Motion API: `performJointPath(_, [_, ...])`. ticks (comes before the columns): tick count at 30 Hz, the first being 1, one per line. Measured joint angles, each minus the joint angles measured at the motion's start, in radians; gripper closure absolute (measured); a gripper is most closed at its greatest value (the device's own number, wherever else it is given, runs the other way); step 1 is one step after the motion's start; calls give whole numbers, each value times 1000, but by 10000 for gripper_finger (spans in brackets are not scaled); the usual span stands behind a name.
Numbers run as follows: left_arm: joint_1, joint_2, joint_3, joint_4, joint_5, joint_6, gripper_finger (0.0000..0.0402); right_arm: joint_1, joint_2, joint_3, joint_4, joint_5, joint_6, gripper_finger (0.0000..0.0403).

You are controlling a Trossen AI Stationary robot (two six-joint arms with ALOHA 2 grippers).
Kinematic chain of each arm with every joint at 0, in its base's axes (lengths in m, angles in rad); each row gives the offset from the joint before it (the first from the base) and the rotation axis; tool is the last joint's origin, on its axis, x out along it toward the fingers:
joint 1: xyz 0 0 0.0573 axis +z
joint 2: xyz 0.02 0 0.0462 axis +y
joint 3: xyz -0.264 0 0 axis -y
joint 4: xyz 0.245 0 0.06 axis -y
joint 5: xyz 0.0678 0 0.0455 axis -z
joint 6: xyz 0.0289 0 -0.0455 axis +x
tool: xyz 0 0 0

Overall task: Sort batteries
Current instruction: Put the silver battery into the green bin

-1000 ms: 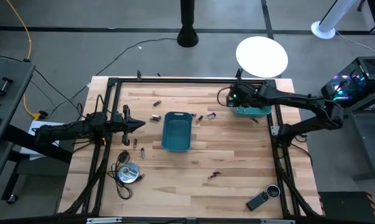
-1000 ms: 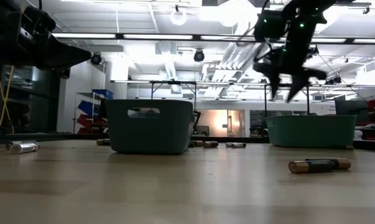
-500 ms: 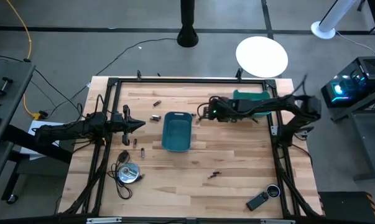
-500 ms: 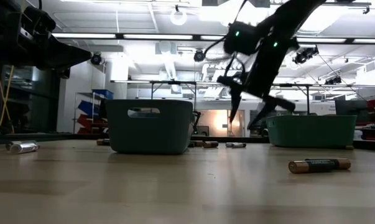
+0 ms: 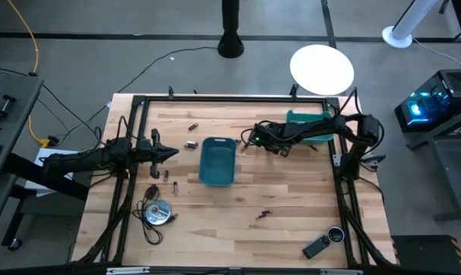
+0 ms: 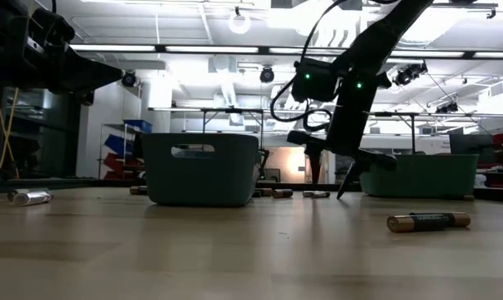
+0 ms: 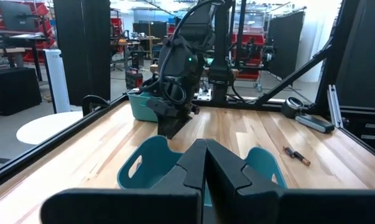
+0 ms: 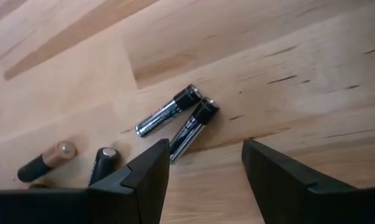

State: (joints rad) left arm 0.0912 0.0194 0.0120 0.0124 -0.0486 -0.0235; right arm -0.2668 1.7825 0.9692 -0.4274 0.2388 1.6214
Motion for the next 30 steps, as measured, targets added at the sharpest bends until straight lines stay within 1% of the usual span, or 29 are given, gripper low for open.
performJointPath(7, [0,0,0,0,0,0,401,-17,2,10,-19,-12,63,204])
performJointPath(10, [0,0,0,0,0,0,401,-16,3,9,20,-2,24,204])
performJointPath(13, [0,0,0,0,0,0,401,-7,4,51,39,4,-128,204])
performJointPath(17, [0,0,0,0,0,0,401,19,-41,152,-101,15,-337,204])
performJointPath(19, [0,0,0,0,1,0,401,18,-47,211,-205,20,-473,204])
performJointPath(21, [0,0,0,0,0,0,401,0,-48,268,-265,19,-631,204])
performJointPath(22, [0,0,0,0,0,0,401,-12,-44,291,-283,11,-707,204])
performJointPath(24, [0,0,0,0,0,0,401,-45,-30,325,-293,-41,-825,204])
performJointPath(26, [0,0,0,0,0,0,401,-85,-1,351,-292,-84,-878,204])
performJointPath(30, [0,0,0,0,0,0,401,-159,81,395,-279,-116,-908,204])
